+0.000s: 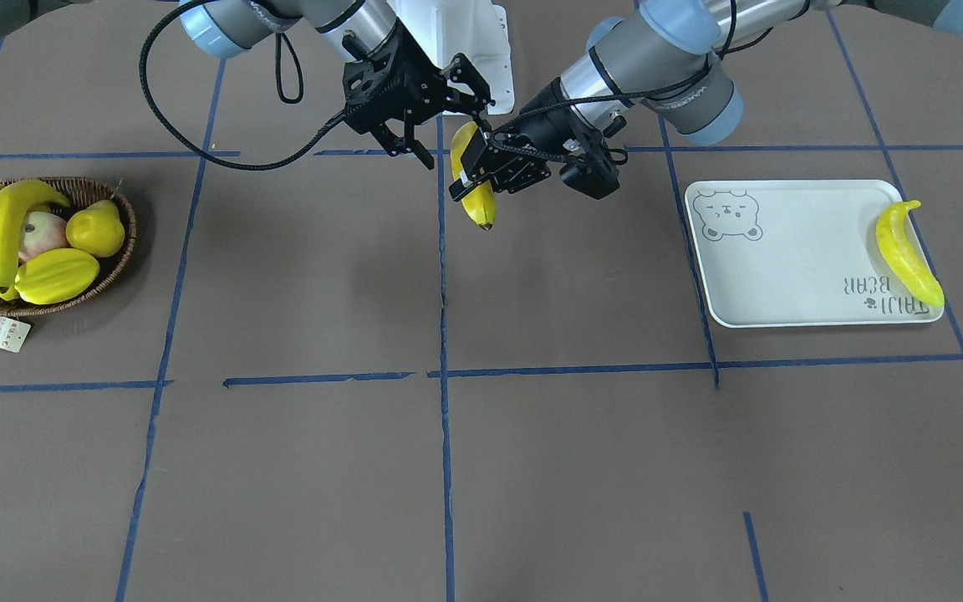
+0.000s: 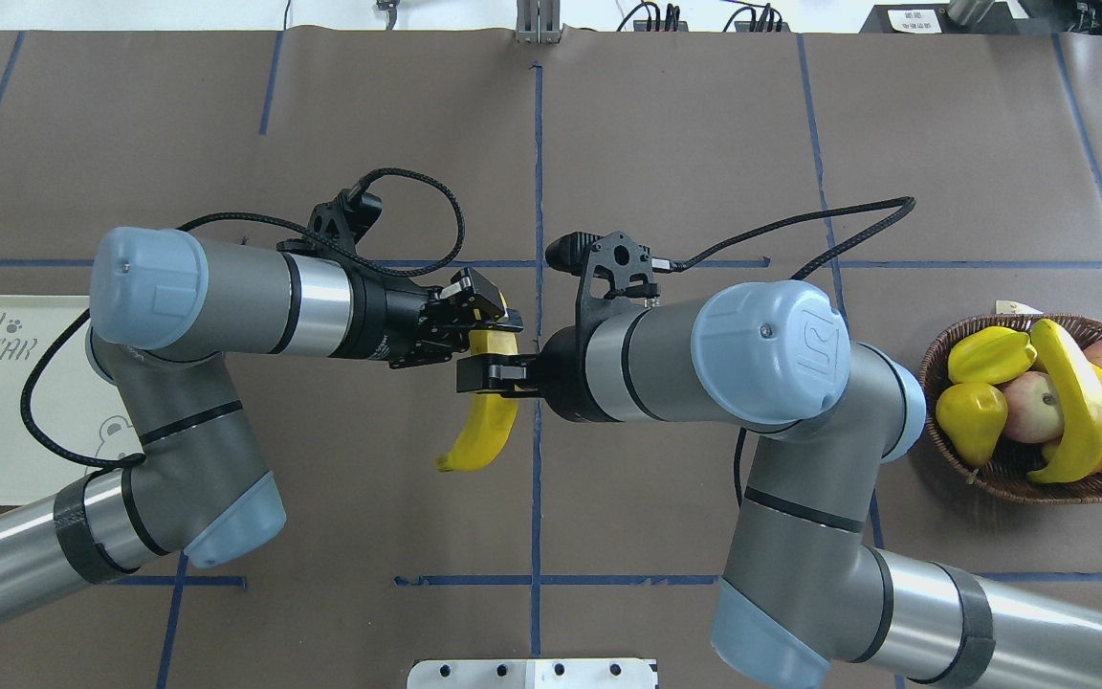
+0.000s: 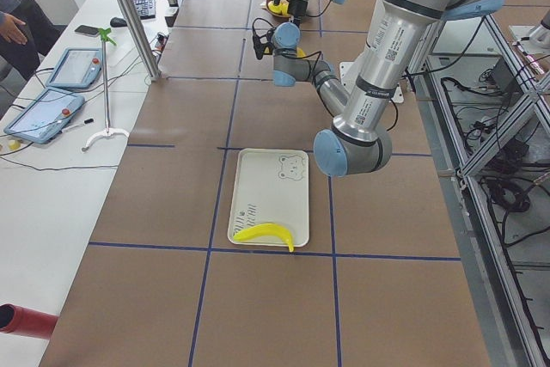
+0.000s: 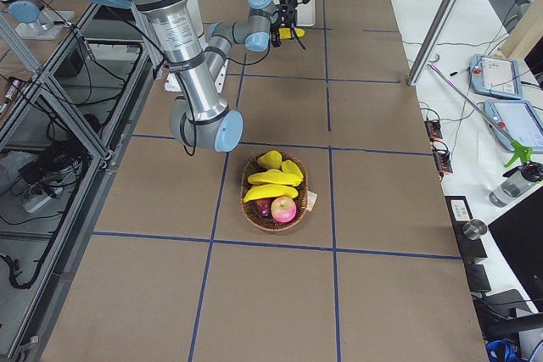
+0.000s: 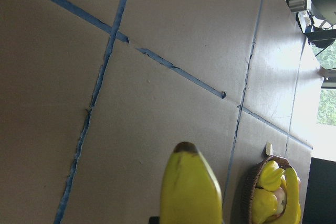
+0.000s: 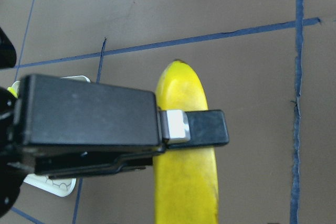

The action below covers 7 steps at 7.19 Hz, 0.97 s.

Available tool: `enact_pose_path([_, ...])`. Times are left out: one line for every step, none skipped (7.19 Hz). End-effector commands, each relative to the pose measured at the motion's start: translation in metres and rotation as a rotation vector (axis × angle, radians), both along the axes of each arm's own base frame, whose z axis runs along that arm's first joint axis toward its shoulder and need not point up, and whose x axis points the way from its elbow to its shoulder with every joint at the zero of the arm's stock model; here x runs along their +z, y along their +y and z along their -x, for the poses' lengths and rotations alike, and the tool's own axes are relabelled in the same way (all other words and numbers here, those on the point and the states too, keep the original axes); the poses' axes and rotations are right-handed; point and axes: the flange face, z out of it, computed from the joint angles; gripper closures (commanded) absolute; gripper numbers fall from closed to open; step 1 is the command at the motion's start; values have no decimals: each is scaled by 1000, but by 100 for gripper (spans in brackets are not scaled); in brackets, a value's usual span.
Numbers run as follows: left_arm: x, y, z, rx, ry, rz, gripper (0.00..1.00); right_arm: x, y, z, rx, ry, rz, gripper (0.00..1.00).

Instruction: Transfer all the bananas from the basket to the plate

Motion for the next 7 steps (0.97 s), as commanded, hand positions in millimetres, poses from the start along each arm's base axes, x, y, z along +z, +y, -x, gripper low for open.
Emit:
enact_pose_path([19, -5, 6, -12, -27, 13, 100, 0, -3, -14, -12, -1, 6, 0])
enact_pose_path([40, -12, 16, -29, -63, 32, 100, 12, -15, -27, -44, 12, 29, 0])
enact_pose_path([60, -22, 30, -52, -126, 72, 100, 36, -39, -55, -60, 36, 69, 0])
enact_pose_path([72, -26, 45, -63, -223, 99, 100, 56, -59, -81, -68, 54, 98, 0])
enact_pose_path([84, -20, 62, -60, -374, 146, 100, 76, -69, -95, -63, 85, 88, 0])
enact_pose_path([85, -19, 85, -52, -538, 189, 100, 106, -75, -108, -56, 133, 69, 0])
enact_pose_path([92, -13, 103, -41, -695, 296, 100, 135, -83, -127, -74, 174, 53, 0])
